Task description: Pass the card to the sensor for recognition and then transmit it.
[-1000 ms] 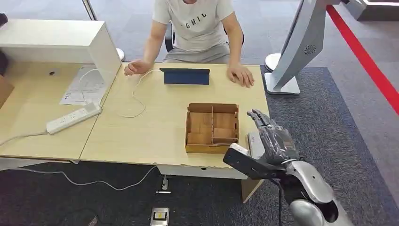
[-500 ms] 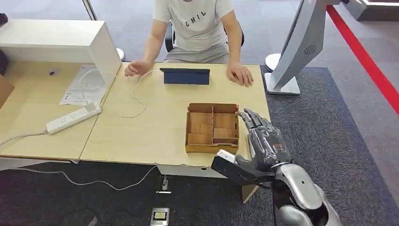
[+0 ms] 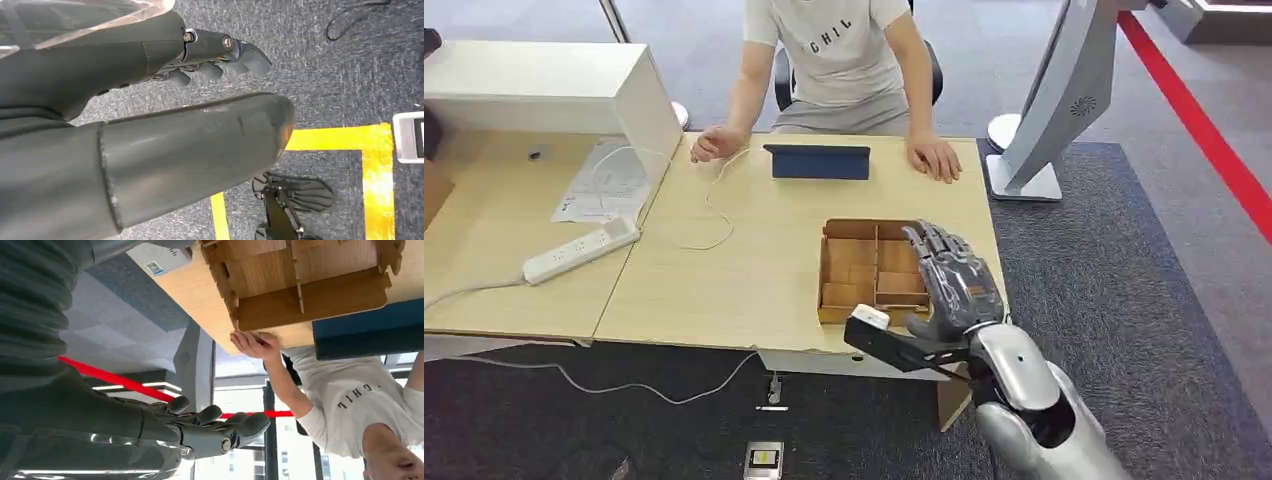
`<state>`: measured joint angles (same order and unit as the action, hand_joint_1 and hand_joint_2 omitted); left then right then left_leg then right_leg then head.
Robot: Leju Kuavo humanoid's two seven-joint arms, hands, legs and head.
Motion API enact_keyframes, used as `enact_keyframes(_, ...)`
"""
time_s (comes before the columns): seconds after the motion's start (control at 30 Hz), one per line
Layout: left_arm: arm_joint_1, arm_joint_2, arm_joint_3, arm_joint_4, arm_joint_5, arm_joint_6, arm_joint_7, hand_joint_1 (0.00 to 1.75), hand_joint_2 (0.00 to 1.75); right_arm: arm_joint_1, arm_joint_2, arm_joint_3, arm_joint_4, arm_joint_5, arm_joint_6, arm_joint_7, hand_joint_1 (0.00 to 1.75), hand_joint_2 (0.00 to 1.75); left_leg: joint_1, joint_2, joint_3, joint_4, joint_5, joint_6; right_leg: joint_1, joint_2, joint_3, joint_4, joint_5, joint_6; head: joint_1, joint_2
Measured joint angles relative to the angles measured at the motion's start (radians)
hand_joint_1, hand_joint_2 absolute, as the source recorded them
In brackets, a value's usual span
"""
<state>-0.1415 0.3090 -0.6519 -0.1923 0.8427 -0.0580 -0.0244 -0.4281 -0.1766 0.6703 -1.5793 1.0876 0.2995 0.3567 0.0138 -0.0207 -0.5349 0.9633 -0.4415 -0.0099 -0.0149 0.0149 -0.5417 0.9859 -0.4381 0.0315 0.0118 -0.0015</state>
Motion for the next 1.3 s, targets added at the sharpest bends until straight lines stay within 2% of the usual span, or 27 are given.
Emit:
enact_keyframes(0.27, 0.000, 0.001, -0.013, 0.000, -0.027, -0.022, -0.033, 0.00, 0.00, -0.042, 0.043, -0.002, 0.120, 0.043, -0.005, 0.000, 0.00, 1.75, 0.000, 0.000, 0.000, 0.000, 0.000, 0.000, 0.000, 0.000, 0.000, 0.000, 0.000, 0.000, 0.000, 0.000)
enact_keyframes(0.57, -0.015, 0.004, -0.037, 0.000, -0.053, -0.023, -0.030, 0.00, 0.00, -0.045, 0.040, -0.039, 0.184, 0.047, 0.005, 0.006, 0.00, 1.75, 0.000, 0.000, 0.000, 0.000, 0.000, 0.000, 0.000, 0.000, 0.000, 0.000, 0.000, 0.000, 0.000, 0.000)
enact_keyframes(1.07, -0.060, 0.006, -0.068, 0.000, -0.066, -0.030, -0.006, 0.00, 0.00, -0.037, 0.034, -0.105, 0.171, 0.029, 0.105, 0.009, 0.00, 1.75, 0.000, 0.000, 0.000, 0.000, 0.000, 0.000, 0.000, 0.000, -0.001, 0.000, 0.000, 0.000, 0.000, 0.000)
enact_keyframes(1.3, -0.069, 0.006, -0.075, 0.000, -0.066, -0.026, -0.006, 0.00, 0.00, -0.023, 0.035, -0.109, 0.140, 0.025, 0.121, 0.011, 0.00, 1.75, 0.000, 0.000, 0.000, 0.000, 0.000, 0.000, 0.000, 0.000, -0.001, 0.000, 0.000, 0.000, 0.000, 0.000)
